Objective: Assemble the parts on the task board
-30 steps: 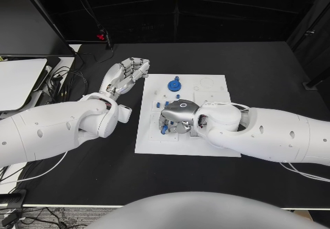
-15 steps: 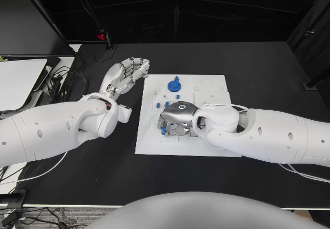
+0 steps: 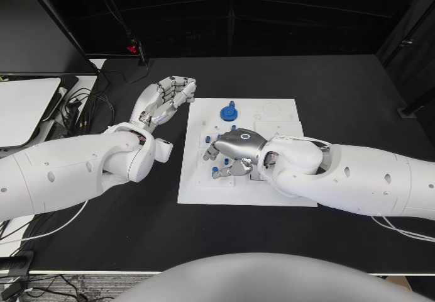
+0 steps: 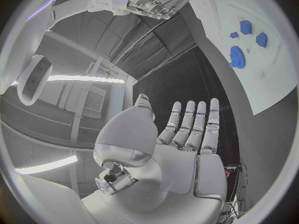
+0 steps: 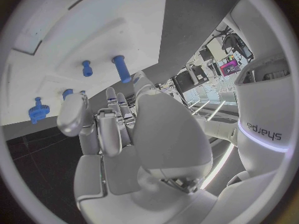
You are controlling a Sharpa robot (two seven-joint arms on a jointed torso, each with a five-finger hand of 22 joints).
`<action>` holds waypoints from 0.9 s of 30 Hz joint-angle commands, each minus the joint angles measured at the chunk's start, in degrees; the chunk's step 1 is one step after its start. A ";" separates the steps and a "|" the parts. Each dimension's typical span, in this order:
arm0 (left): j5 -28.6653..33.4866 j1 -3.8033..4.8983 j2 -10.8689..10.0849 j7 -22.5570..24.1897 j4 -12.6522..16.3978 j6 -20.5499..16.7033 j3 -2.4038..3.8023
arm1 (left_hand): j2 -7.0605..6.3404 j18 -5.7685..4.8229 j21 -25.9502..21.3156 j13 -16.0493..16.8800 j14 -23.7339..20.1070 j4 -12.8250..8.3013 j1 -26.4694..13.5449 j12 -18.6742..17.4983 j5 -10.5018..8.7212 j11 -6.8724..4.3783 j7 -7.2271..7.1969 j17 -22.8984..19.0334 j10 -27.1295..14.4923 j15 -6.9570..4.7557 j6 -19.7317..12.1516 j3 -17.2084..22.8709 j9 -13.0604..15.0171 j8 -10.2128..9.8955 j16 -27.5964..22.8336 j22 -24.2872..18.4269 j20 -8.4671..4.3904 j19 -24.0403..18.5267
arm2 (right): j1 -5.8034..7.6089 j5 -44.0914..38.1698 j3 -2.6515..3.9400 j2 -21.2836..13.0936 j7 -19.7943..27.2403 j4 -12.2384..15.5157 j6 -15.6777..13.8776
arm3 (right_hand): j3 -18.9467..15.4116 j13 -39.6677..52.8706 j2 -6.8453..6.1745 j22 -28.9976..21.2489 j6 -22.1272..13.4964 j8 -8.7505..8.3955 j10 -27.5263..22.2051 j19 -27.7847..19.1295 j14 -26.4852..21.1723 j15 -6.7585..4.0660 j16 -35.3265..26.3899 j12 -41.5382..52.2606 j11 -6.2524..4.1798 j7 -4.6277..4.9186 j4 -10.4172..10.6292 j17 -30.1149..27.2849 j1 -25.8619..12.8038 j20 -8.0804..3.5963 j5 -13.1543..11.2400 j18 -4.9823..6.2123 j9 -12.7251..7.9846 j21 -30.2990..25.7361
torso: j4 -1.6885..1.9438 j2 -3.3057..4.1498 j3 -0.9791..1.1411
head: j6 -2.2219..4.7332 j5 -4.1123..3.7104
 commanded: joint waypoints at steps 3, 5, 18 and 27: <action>0.02 0.07 -0.01 4.95 -0.05 0.12 0.06 | 0.36 -0.80 -0.08 -0.09 -0.29 0.03 0.36 0.15 0.31 -0.01 8.00 -0.10 -0.01 -0.01 0.00 -0.39 -0.08 0.41 0.26 -0.11 0.17 0.39 | 0.05 17.52 0.04 -3.34 7.95 1.80 -15.22 | 0.26 0.14 1.68 -0.12 1.26 1.13 0.56 0.06 2.80 0.53 -0.33 1.28 0.19 0.48 -0.69 0.38 0.43 0.25 0.28 0.67 0.37 0.04 | 0.06 -0.09 -0.02 | 0.00 -0.54; 0.02 0.06 0.05 4.95 -0.22 0.14 0.06 | 0.36 -0.80 -0.08 -0.10 -0.29 0.03 0.36 0.15 0.31 -0.01 8.00 -0.10 -0.02 -0.01 -0.01 -0.39 -0.09 0.41 0.26 -0.12 0.17 0.39 | 0.12 25.48 0.06 -5.83 9.72 3.10 -15.40 | -0.17 0.21 1.71 -1.44 1.31 1.35 1.04 -0.97 2.19 0.59 -1.29 2.04 0.16 0.49 -0.64 -1.54 -0.15 0.32 0.78 1.15 0.40 -2.04 | 0.12 -0.20 -0.05 | 0.00 -0.78; 2.88 -0.01 1.37 4.98 -1.29 0.47 0.05 | 0.29 -0.81 -0.08 -0.27 -0.35 -0.02 0.54 0.24 0.37 0.01 8.02 -0.30 -0.10 0.00 -0.17 -0.46 -0.26 0.40 0.39 -0.19 0.17 0.39 | 3.24 52.49 0.08 -21.98 10.62 9.94 -4.67 | -7.41 4.40 2.76 -20.39 -5.64 3.94 2.19 -20.79 -21.82 0.79 -27.13 12.07 -0.72 -0.13 -0.17 -40.12 -7.84 0.72 8.81 5.44 0.54 -33.80 | 0.11 -0.57 -0.44 | 1.22 -4.93; 3.42 -0.02 1.94 5.02 -1.62 0.24 0.05 | 0.29 -0.81 -0.08 -0.39 -0.40 -0.04 0.72 0.31 0.40 0.02 8.03 -0.43 -0.16 0.01 -0.24 -0.47 -0.37 0.42 0.48 -0.24 0.17 0.39 | 3.46 47.43 -0.01 -28.08 3.88 12.60 -3.35 | -15.60 30.37 6.68 -24.10 -14.88 13.90 -7.23 -20.75 -26.97 -0.51 -24.90 47.12 -2.98 -2.12 -0.18 -41.03 -12.59 -0.40 10.81 5.24 2.22 -40.84 | -0.08 -0.59 -0.42 | 2.06 -7.98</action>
